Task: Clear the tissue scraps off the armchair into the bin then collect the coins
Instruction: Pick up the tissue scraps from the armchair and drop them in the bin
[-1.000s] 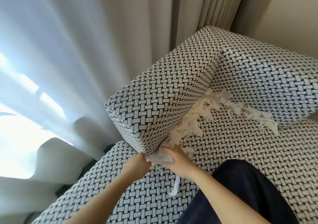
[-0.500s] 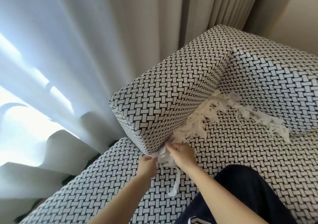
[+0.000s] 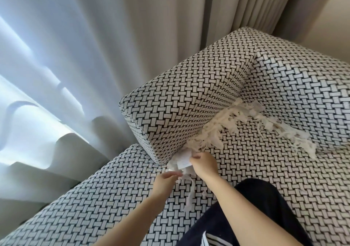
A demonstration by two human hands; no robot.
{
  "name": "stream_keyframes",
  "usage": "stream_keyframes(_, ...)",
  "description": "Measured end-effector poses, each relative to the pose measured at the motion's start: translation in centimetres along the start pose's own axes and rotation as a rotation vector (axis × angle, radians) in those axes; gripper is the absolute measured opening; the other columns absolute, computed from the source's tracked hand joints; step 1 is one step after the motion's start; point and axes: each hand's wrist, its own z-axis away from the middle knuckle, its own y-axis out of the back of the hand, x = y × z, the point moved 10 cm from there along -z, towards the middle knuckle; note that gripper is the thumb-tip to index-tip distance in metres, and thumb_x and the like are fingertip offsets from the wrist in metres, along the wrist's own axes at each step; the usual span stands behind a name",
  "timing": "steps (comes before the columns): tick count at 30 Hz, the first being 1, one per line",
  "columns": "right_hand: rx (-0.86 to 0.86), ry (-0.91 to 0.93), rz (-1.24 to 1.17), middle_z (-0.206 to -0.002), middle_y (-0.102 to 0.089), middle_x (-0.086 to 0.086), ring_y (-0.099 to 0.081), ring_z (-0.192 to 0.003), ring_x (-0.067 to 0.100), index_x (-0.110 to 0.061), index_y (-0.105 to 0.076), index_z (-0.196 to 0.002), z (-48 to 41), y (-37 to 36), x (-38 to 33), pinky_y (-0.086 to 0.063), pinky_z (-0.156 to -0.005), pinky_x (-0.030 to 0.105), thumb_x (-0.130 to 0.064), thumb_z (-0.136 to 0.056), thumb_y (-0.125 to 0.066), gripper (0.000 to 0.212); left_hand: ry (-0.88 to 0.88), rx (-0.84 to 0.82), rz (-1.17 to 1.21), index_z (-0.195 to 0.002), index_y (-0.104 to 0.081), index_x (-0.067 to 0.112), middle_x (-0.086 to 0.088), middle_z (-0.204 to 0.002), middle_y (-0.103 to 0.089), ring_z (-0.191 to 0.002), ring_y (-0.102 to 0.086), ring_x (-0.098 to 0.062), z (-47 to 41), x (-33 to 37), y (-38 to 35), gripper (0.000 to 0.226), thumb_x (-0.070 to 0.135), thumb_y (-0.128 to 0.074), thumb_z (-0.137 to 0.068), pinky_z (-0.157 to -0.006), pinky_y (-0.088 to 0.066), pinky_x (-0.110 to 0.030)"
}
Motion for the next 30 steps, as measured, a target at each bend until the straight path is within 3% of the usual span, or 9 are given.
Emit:
stream_keyframes(3, -0.016, 0.040, -0.038, -0.092, -0.069, 0.008, -0.055, -0.066, 0.012, -0.001, -0.069, -0.097, 0.9, 1.2, 0.3, -0.038, -0.052, 0.021, -0.015, -0.093, -0.051, 0.024, -0.028, 0.065, 0.027, -0.086, -0.067, 0.016, 0.002, -0.094, -0.066, -0.083, -0.057, -0.012, 0.6, 0.2, 0.0, 0.018, 0.006, -0.052, -0.090, -0.069, -0.045, -0.021)
stream_keyframes(8, 0.019, 0.055, -0.153, -0.086, -0.060, 0.000, -0.049, -0.061, 0.002, -0.004, -0.065, -0.098, 1.9, 3.7, 0.8, -0.034, -0.040, 0.006, -0.014, -0.097, -0.046, 0.021, 0.005, 0.323, 0.155, -0.089, -0.047, 0.011, -0.007, -0.087, -0.052, -0.076, -0.049, -0.018, 1.5, -0.5, 2.1, 0.006, 0.005, -0.051, -0.088, -0.062, -0.040, -0.024)
stream_keyframes(10, 0.044, 0.071, -0.171, -0.088, -0.061, 0.001, -0.050, -0.067, 0.003, -0.005, -0.064, -0.098, 2.1, 4.3, 0.9, -0.035, -0.042, 0.005, -0.016, -0.097, -0.045, 0.022, 0.018, 0.347, 0.207, -0.099, -0.045, 0.010, -0.008, -0.093, -0.052, -0.080, -0.050, -0.019, 1.5, -0.6, 2.5, 0.015, 0.006, -0.053, -0.087, -0.070, -0.045, -0.029)
stream_keyframes(12, 0.052, 0.081, -0.221, -0.087, -0.060, -0.001, -0.052, -0.072, 0.004, -0.007, -0.063, -0.095, 2.5, 4.6, 0.9, -0.037, -0.046, 0.004, -0.016, -0.097, -0.045, 0.020, 0.016, 0.295, 0.209, -0.112, -0.045, 0.013, -0.008, -0.107, -0.054, -0.098, -0.054, -0.021, 1.2, -0.1, 2.2, 0.027, 0.008, -0.053, -0.087, -0.092, -0.046, -0.037)
stream_keyframes(14, 0.058, 0.101, -0.259, -0.082, -0.059, -0.004, -0.053, -0.074, 0.007, -0.008, -0.062, -0.091, 2.9, 4.9, 0.9, -0.037, -0.048, 0.004, -0.015, -0.097, -0.046, 0.019, 0.020, 0.207, 0.223, -0.112, -0.051, 0.013, -0.006, -0.107, -0.057, -0.102, -0.054, -0.020, 0.9, 0.6, 1.2, 0.024, 0.006, -0.051, -0.089, -0.101, -0.042, -0.041)
stream_keyframes(18, 0.073, 0.111, -0.293, -0.077, -0.058, -0.007, -0.052, -0.074, 0.008, -0.006, -0.063, -0.089, 3.7, 5.9, 1.4, -0.037, -0.053, 0.009, -0.014, -0.096, -0.047, 0.019, 0.037, 0.043, 0.168, -0.103, -0.061, 0.008, -0.003, -0.104, -0.062, -0.093, -0.052, -0.013, 0.8, 1.7, -1.6, 0.019, 0.010, -0.054, -0.086, -0.105, -0.036, -0.042)
stream_keyframes(23, 0.100, 0.103, -0.310, -0.084, -0.061, -0.005, -0.053, -0.077, 0.003, -0.011, -0.063, -0.089, 4.4, 7.2, 2.5, -0.040, -0.058, 0.008, -0.016, -0.096, -0.048, 0.017, 0.061, 0.055, 0.201, -0.102, -0.056, 0.018, -0.003, -0.118, -0.055, -0.118, -0.047, -0.023, 1.0, 1.4, -1.8, 0.013, 0.022, -0.049, -0.092, -0.110, -0.026, -0.047)
stream_keyframes(26, 0.115, 0.093, -0.322, -0.084, -0.061, -0.006, -0.055, -0.081, 0.008, -0.014, -0.063, -0.089, 4.6, 7.7, 2.9, -0.044, -0.070, 0.020, -0.016, -0.095, -0.049, 0.015, 0.084, 0.069, 0.234, -0.097, -0.056, 0.022, -0.006, -0.123, -0.050, -0.120, -0.045, -0.028, 1.3, 1.0, -1.0, 0.008, 0.027, -0.054, -0.091, -0.102, -0.028, -0.042)
stream_keyframes(30, 0.130, 0.093, -0.314, -0.081, -0.060, -0.009, -0.053, -0.074, 0.004, -0.014, -0.063, -0.090, 4.8, 7.9, 3.2, -0.037, -0.059, 0.014, -0.017, -0.095, -0.049, 0.015, 0.072, 0.082, 0.237, -0.091, -0.058, 0.024, -0.007, -0.118, -0.052, -0.112, -0.047, -0.025, 1.9, 0.7, -0.2, 0.014, 0.034, -0.063, -0.083, -0.101, -0.028, -0.041)
